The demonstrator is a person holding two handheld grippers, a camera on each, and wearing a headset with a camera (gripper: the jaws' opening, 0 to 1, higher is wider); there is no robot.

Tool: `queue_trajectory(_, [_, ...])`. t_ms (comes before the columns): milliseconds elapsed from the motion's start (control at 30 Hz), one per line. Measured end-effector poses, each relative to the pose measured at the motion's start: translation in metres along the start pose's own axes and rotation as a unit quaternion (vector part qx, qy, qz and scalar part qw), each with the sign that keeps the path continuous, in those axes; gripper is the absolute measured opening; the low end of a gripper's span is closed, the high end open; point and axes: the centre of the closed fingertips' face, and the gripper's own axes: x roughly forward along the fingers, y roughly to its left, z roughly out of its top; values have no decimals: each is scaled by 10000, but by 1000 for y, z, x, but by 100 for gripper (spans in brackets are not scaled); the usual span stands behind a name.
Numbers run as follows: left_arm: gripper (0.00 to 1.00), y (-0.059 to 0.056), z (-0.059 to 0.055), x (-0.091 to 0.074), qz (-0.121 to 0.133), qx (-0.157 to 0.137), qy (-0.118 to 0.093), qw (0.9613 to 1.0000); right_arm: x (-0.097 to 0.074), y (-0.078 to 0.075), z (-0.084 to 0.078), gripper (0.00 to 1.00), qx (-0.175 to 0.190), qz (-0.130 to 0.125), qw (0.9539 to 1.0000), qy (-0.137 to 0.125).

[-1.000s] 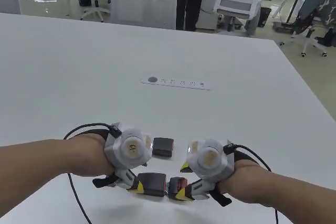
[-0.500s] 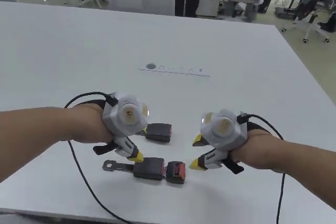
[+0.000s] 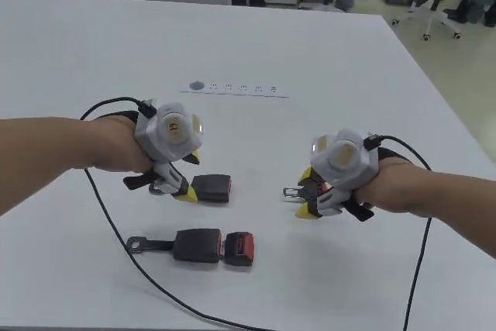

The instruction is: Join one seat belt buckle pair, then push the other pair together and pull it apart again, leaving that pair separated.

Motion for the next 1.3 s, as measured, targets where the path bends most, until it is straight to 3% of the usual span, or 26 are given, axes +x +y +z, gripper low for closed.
queue_trajectory(167, [47,7,-8,15,-109,85,154,9998,2,-21,-14,35,45,-82,9999,52])
queue_trajectory(267, [48,2,-9,23,-297,118,156,9994,4,-23,-26,34,145,15,9999,73])
queue_trajectory(433, [48,5,-12,35,-398,249,216,9987,8,-25,-37,34,199,162,9996,141])
queue_trajectory(600, [47,2,-13,38,-551,314,242,9977,12,-31,-38,33,64,258,9995,190])
queue_trajectory(700, [46,4,-12,41,-616,303,209,9974,18,-28,-45,32,-111,496,9980,377])
queue_trajectory(767, [46,6,-12,42,-618,301,191,9975,19,-31,-45,33,-10,531,9980,335])
queue_trajectory(867, [41,7,-12,44,-654,319,220,9971,20,-33,-46,32,30,544,9979,351])
queue_trajectory(1033, [34,-5,-9,46,-941,390,146,9947,20,-29,-45,30,-94,597,9973,425])
queue_trajectory(1300, [33,-4,-8,49,-926,462,112,9946,21,-31,-46,30,-82,620,9968,490])
